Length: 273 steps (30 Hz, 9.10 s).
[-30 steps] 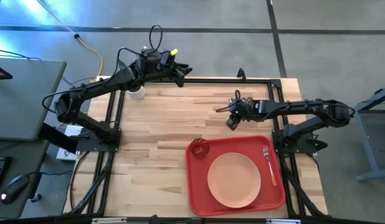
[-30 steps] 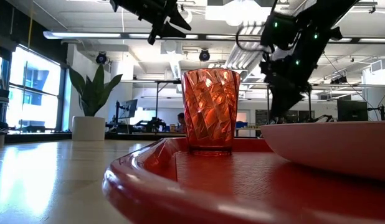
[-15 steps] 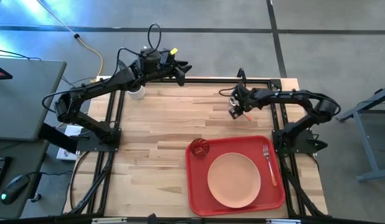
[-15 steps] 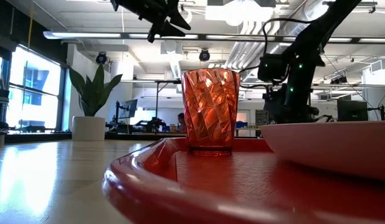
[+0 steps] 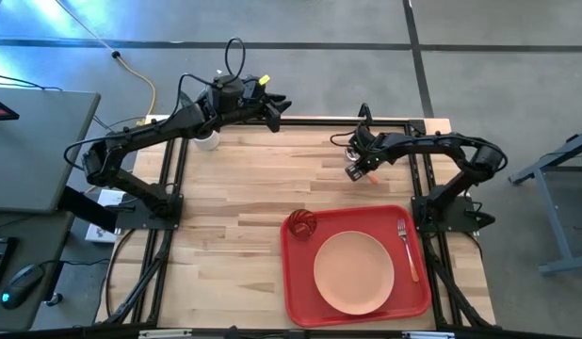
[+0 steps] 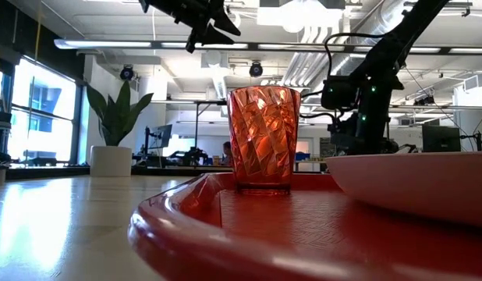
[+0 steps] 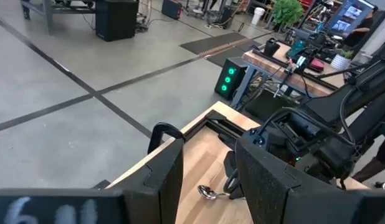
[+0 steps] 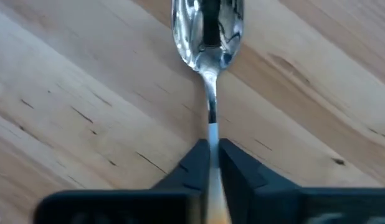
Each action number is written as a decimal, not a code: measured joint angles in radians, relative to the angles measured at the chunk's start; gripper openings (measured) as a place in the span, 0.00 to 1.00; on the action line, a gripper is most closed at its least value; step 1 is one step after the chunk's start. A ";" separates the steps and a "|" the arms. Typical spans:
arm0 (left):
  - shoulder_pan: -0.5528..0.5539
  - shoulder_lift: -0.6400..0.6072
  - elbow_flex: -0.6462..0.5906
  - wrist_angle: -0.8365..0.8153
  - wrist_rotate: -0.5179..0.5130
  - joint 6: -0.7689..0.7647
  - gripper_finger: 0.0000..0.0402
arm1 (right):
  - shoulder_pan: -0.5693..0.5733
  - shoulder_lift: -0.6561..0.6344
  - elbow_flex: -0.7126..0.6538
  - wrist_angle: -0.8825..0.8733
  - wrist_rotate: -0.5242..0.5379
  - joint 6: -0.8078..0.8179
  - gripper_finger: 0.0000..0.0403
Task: Pick and place plate/cup/fork/spoon on tray
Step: Put the orange spoon to the left of the orange fork on the red tray, then move the red tray to the center on the table
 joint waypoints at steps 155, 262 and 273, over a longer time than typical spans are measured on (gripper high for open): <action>-0.518 0.364 -0.698 0.626 0.101 -0.667 0.03 | 1.263 -0.674 -0.031 -0.528 0.445 1.666 0.28; 0.092 -0.048 -0.818 -0.013 0.155 -0.146 0.14 | 1.041 -0.671 -0.031 -0.434 0.428 1.562 0.28; 0.093 -0.048 -0.817 -0.026 0.151 -0.156 0.34 | 0.973 -0.671 -0.031 -0.435 0.396 1.477 0.28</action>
